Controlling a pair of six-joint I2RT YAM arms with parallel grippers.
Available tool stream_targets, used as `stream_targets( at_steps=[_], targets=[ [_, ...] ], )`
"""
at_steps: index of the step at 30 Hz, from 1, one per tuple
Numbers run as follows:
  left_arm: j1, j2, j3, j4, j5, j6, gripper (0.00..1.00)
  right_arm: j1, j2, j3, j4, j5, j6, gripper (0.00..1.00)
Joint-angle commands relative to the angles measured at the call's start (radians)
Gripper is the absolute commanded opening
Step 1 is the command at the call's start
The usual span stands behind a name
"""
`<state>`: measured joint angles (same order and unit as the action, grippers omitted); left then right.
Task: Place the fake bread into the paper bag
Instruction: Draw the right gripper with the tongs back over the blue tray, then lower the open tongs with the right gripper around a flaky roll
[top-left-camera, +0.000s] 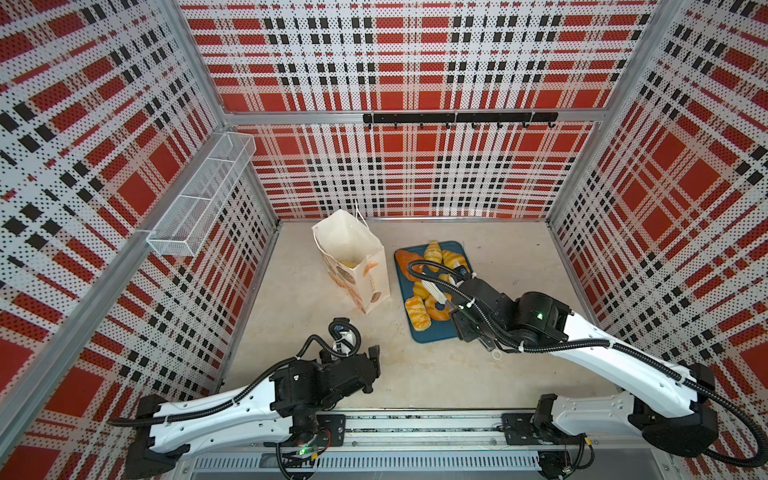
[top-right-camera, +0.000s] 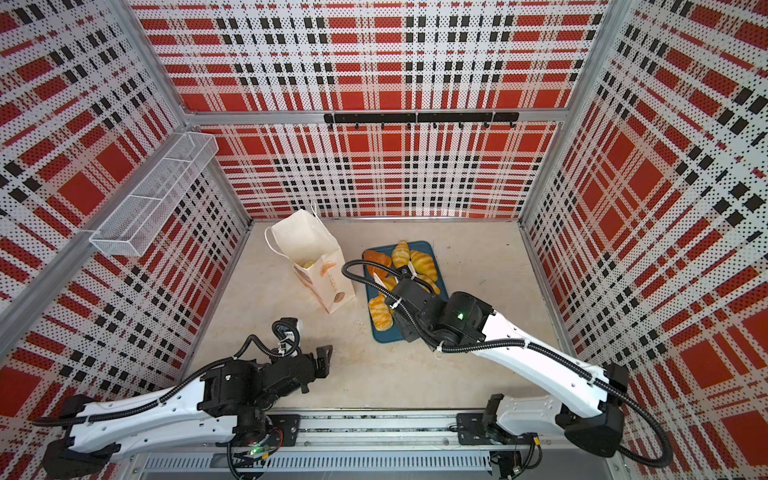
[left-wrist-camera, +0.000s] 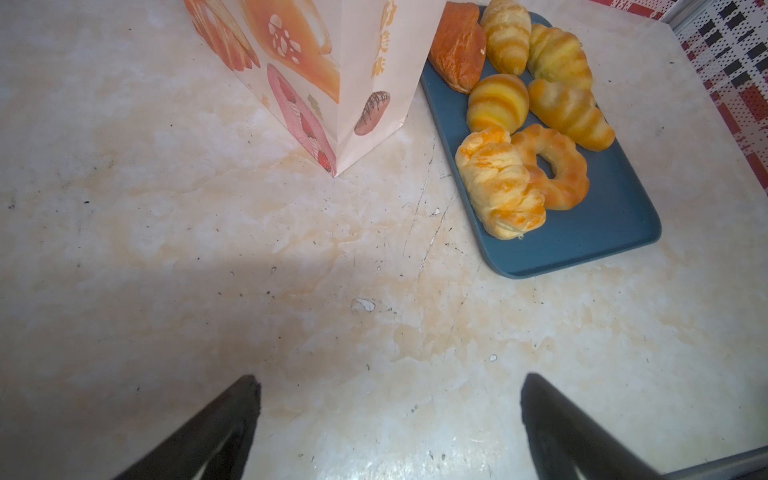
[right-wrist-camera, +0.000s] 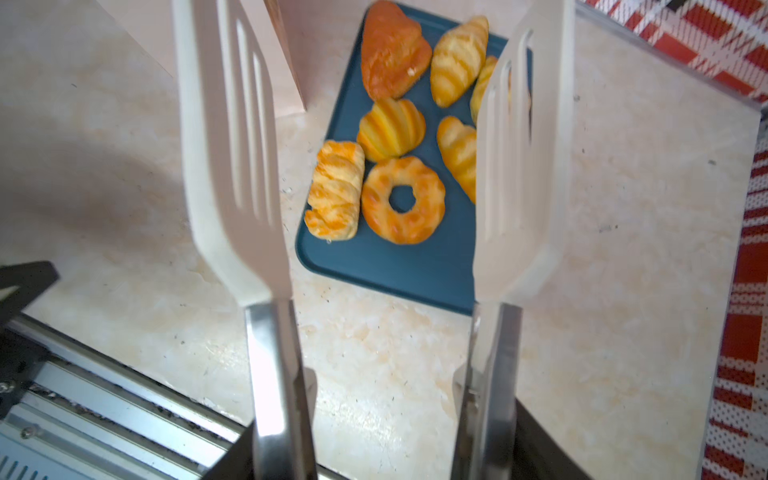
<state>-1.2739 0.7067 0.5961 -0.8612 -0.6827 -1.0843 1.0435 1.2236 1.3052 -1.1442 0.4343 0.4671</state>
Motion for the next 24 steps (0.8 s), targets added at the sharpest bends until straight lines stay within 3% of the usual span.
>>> stream_targets(
  at_steps=[1, 11, 24],
  targets=[
    [-0.012, 0.001, -0.018, -0.004, -0.045, -0.052, 0.99, 0.001, -0.027, -0.075, 0.040, -0.007, 0.089, 0.65],
    [-0.030, 0.013, -0.056, -0.005, -0.035, -0.081, 0.99, 0.005, 0.005, -0.267, 0.150, -0.113, 0.191, 0.62],
    [-0.096, 0.060, -0.107, 0.014, -0.036, -0.121, 0.99, 0.079, 0.154, -0.285, 0.227, -0.136, 0.282, 0.63]
  ],
)
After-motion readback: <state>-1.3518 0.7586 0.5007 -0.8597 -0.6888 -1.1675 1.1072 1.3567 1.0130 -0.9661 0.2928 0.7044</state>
